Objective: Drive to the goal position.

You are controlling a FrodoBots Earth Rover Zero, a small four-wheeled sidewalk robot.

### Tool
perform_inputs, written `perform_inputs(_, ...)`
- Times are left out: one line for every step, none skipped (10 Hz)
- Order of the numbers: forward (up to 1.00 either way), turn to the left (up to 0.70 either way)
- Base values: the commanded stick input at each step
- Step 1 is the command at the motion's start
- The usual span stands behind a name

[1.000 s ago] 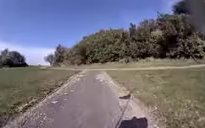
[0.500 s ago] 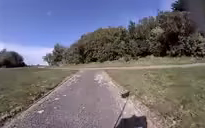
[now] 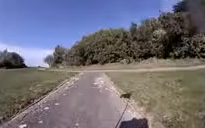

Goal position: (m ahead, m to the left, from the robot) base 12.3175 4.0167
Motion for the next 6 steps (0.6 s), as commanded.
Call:
perform_inputs(0.7, 0.14)
perform_inputs(0.7, 0.05)
perform_inputs(0.7, 0.0)
perform_inputs(0.7, 0.0)
perform_inputs(0.7, 0.0)
perform_inputs(0.7, 0.0)
